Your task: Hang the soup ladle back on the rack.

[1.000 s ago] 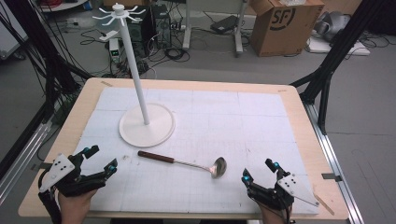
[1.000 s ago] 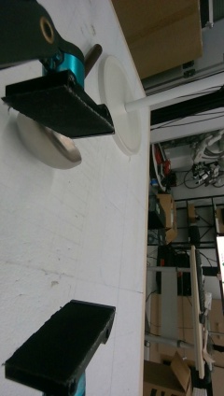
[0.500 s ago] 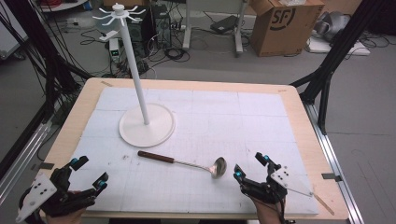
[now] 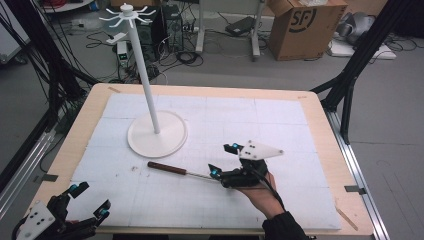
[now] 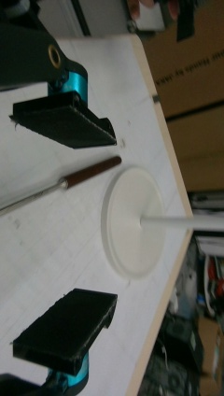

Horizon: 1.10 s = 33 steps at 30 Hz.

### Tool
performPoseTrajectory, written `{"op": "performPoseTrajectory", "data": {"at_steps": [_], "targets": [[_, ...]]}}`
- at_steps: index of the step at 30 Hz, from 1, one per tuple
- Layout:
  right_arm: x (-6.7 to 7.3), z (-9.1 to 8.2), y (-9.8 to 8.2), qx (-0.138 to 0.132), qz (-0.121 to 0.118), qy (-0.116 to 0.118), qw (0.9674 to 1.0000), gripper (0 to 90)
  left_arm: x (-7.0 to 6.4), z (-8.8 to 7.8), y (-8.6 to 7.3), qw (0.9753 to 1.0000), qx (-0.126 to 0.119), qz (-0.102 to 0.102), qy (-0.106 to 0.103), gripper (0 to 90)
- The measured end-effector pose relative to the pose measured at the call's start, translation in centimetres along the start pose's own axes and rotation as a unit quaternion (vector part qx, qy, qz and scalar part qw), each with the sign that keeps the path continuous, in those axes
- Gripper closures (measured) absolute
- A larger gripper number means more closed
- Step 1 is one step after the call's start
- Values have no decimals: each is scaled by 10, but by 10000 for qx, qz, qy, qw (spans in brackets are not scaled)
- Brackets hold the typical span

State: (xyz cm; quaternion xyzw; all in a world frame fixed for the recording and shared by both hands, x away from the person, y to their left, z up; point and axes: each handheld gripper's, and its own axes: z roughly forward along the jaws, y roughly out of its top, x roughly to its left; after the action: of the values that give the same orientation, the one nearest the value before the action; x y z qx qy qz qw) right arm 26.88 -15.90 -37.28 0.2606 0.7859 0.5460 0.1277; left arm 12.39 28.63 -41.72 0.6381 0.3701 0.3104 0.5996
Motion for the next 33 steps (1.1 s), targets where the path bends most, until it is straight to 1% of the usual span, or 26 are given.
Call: {"op": "performPoseTrajectory", "data": {"at_steps": [1,4,5,6,7,8,9,10,12,14,15,16,18,20,21,24,27,28,29,30,31,33], "targets": [[2,8,4,111,-101,65,9999,211,0,-1,0,10000,5,25,-11,158],[6,28,13,397,-240,279,9985,223,0,-4,0,10000,12,3,17,158],[7,33,15,446,-274,326,9981,227,0,-6,-1,10000,12,-19,33,158],[8,41,18,525,-325,399,9973,239,0,-7,0,10000,14,-83,26,158],[9,47,20,584,-351,463,9966,263,1,-7,0,9998,13,-195,-24,158],[10,53,21,645,-308,538,9960,267,1,-8,0,9996,-12,-293,-54,158],[10,59,23,691,-297,625,9952,267,1,-9,-1,9994,-34,-328,-69,158],[10,64,23,757,-296,678,9944,268,1,-9,-1,9995,-33,-320,-69,158],[11,73,24,874,-314,739,9929,268,1,-11,-1,9995,-34,-310,-68,158],[12,85,22,1120,-371,776,9900,268,1,-11,-1,9995,-36,-307,-66,158],[12,89,22,1207,-399,802,9886,269,2,-11,-1,9995,-32,-309,-71,158],[13,94,21,1277,-346,847,9876,274,2,-11,-1,9995,-32,-315,-79,158],[14,103,18,1431,-396,897,9848,281,2,-10,-1,9994,-24,-325,-76,158],[14,110,16,1561,-407,922,9826,283,2,-11,-1,9992,-51,-386,-105,158],[14,115,14,1654,-392,951,9809,283,2,-11,-1,9993,-47,-372,-95,158],[13,124,11,1768,-407,1007,9782,284,3,-12,-1,9991,-52,-405,-86,158],[11,134,7,1940,-416,1036,9746,292,4,-12,0,9992,-43,-378,-82,158],[12,137,6,2011,-376,1056,9731,297,3,-13,0,9992,-44,-380,-85,158],[11,140,5,2035,-394,1080,9723,302,3,-13,0,9993,-45,-361,-79,158],[11,144,3,2130,-339,1103,9702,317,3,-13,-1,9994,-41,-347,-71,158],[11,147,2,2174,-325,1128,9690,318,3,-13,-1,9994,-29,-348,-54,158],[10,152,0,2228,-336,1127,9677,333,5,-14,-2,9992,-32,-385,-35,158]]}}
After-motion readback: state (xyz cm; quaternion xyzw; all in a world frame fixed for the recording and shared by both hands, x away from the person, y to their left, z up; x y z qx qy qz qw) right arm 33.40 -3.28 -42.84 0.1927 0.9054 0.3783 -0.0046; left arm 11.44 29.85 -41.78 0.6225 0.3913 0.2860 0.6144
